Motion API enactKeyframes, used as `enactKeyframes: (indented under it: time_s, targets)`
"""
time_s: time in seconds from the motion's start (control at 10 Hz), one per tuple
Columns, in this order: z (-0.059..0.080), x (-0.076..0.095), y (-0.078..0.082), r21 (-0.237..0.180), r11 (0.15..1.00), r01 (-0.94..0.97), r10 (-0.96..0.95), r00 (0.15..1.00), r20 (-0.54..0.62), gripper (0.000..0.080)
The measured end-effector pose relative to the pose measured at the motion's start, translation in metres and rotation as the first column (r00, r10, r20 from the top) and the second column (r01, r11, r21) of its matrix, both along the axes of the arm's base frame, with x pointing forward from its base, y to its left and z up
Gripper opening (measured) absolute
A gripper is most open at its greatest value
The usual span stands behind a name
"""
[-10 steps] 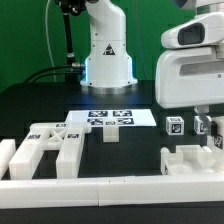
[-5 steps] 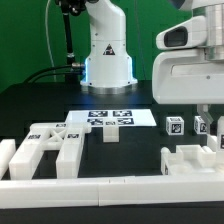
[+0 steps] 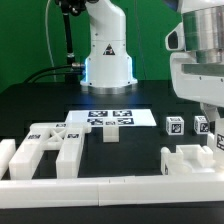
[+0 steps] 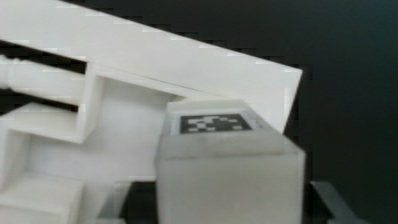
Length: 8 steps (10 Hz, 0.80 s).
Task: Assemble chair
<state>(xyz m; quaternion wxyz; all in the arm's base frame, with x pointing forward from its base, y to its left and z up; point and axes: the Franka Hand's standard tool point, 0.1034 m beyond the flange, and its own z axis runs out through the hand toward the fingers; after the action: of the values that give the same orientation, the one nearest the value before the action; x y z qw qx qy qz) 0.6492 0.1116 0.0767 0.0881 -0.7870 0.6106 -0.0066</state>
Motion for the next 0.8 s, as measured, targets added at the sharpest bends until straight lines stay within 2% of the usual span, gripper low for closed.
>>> enactKeyframes:
  time_s: [0.3,0.4,0.5,0.6,0.7,0.8]
  targets:
    - [0.000,0.000,0.001,-0.005,0.998,-0.055,0.055,0.998,0.007,0.0291]
    - [0.000,0.002,0.005,-0.046,0.956,-0.289,0.290,0.957,0.029,0.0451]
    - [-0.003,0.002,0.005,-0.071,0.879,-0.471,0.474,0.879,0.041,0.0575]
    - [-0.005,-0.002,0.009,-0.081,0.830,-0.551,0.555,0.831,0.041,0.0575]
    - [-0.006,-0.005,0.011,-0.105,0.789,-0.606,0.613,0.788,0.055,0.0634]
    - [-0.006,-0.004,0.009,-0.111,0.767,-0.632,0.640,0.767,0.055,0.0645]
